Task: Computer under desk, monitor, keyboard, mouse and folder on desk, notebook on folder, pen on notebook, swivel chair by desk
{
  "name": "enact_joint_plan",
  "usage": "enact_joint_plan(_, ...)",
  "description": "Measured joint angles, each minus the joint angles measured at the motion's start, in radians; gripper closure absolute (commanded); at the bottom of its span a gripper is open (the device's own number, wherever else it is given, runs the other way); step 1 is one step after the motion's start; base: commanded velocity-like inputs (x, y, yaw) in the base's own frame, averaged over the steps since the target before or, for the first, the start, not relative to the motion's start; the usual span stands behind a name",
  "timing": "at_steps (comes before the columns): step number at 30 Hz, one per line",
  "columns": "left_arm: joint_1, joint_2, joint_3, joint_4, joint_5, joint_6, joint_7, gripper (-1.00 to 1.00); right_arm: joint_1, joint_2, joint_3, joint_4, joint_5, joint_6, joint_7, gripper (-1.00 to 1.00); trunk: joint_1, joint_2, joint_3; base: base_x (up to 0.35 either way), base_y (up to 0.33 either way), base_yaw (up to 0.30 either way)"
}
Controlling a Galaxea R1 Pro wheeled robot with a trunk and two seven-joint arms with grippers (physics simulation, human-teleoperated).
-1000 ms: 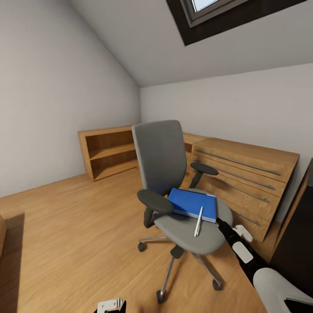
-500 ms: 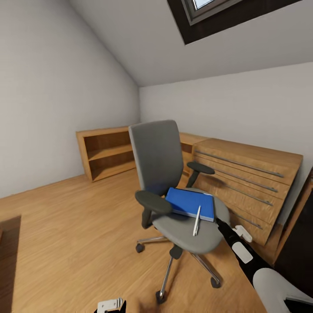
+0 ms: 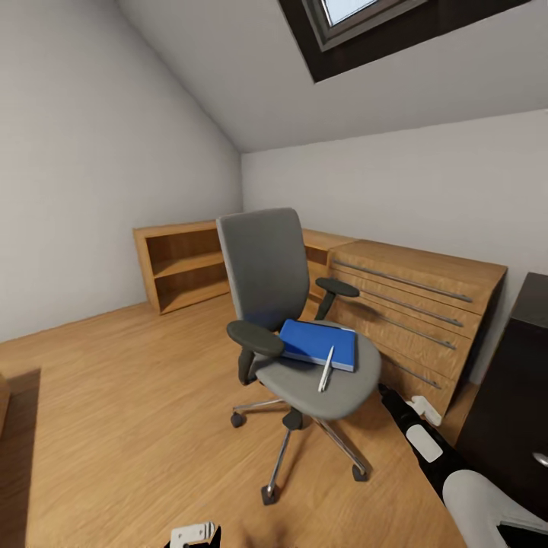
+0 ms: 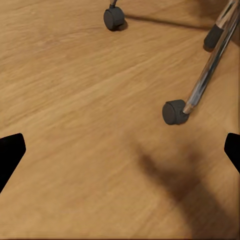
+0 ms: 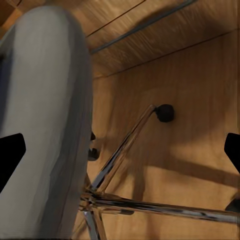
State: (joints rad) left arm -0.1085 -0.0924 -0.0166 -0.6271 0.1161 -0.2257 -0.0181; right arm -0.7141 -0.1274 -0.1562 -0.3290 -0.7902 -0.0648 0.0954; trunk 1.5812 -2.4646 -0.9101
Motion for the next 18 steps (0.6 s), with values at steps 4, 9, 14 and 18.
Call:
enact_joint_plan(4,0.0,0.0,0.0,0.0,0.0,0.0,0.0,-1.0,0.0,0.0,0.001,0.0,0.0,0.0,0.001,-1.0,0.0,0.0,0.0,-0.017,-0.012,0.013)
enact_joint_plan(9,0.0,0.0,0.0,-0.001,0.001,0.0,0.0,-1.0,0.0,0.005,0.003,0.001,0.001,0.0,0.001,-1.0,0.0,0.0,0.0,-0.005,-0.003,0.099)
enact_joint_plan(14,0.0,0.0,0.0,-0.001,0.001,0.0,0.0,-1.0,0.0,0.012,0.003,0.0,0.003,0.0,0.002,-1.0,0.0,0.0,0.0,-0.001,-0.001,0.152)
enact_joint_plan(18,0.0,0.0,0.0,0.0,0.001,0.0,0.0,-1.0,0.0,0.013,0.003,-0.001,0.003,0.0,0.002,-1.0,0.0,0.0,0.0,0.0,0.0,0.125)
